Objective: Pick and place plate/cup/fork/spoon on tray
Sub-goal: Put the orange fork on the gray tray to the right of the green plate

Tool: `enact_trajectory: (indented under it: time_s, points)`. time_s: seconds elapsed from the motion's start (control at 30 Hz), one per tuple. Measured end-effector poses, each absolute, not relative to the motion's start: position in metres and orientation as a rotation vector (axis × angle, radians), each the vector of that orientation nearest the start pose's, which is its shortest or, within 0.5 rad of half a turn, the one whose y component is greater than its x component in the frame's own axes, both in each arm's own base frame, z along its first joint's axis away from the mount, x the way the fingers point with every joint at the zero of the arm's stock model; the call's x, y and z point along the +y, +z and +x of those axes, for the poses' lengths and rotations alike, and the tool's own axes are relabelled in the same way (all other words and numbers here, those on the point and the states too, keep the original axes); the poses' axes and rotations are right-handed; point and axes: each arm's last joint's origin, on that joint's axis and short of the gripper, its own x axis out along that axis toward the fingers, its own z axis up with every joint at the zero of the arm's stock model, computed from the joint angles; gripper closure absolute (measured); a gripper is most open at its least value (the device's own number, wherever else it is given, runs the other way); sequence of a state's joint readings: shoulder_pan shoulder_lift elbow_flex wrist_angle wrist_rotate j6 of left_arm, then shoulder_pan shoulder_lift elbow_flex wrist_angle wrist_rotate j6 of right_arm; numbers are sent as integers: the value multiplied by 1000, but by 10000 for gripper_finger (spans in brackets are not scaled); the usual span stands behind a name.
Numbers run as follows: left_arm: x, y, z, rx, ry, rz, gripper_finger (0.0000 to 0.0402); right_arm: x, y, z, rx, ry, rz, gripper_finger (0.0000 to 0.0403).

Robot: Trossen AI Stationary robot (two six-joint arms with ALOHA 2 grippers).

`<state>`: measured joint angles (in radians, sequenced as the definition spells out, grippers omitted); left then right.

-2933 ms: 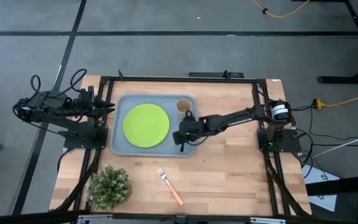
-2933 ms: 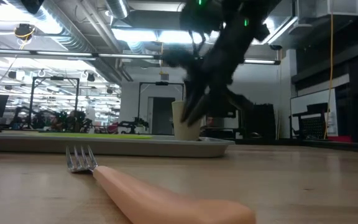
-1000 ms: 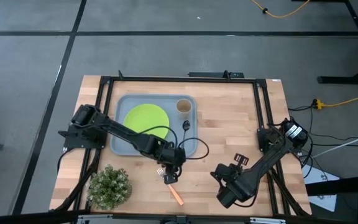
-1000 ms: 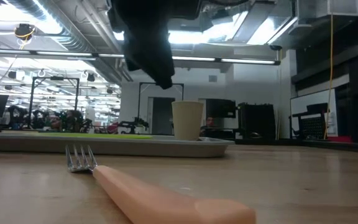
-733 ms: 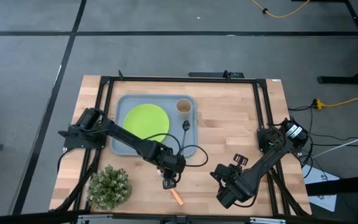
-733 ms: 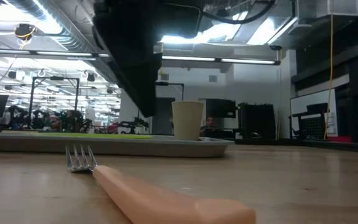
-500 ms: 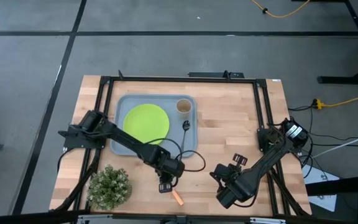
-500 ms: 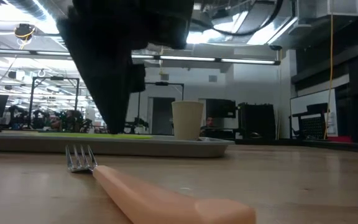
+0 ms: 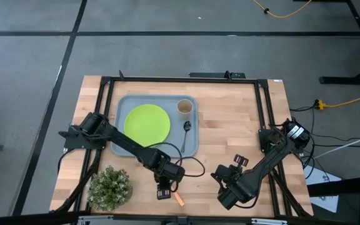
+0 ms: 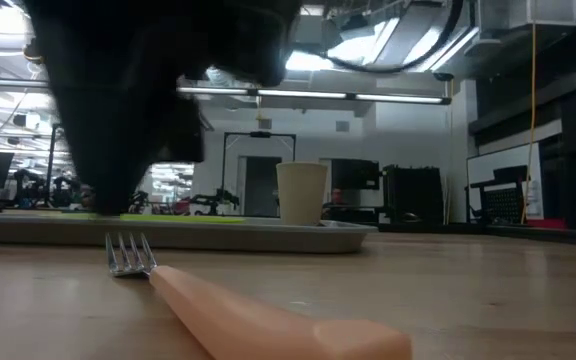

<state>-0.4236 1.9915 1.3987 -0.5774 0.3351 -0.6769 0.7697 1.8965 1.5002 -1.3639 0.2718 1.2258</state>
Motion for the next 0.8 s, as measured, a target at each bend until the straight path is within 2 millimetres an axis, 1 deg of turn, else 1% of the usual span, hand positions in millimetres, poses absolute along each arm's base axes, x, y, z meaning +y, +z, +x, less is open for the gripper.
enact_trajectory:
  time_s: [0.07, 0.37, 0.5, 0.53, 0.67, 0.8]
  points:
    - [-177, 167, 358, 1400, -220, -523, 315, 228, 220, 246, 1405, -563, 90, 343]
    - [-184, 167, 356, 1410, -230, -545, 315, 228, 221, 247, 1377, -542, 35, 343]
    - [-184, 161, 361, 1398, -242, -551, 315, 228, 221, 248, 1373, -537, 28, 343]
    - [-184, 159, 365, 1377, -260, -553, 315, 228, 221, 248, 1373, -537, 28, 343]
    - [-180, 143, 370, 1385, -262, -537, 315, 228, 221, 248, 1376, -535, 32, 343]
    - [-177, 143, 374, 1369, -280, -532, 315, 228, 221, 247, 1382, -533, 28, 343]
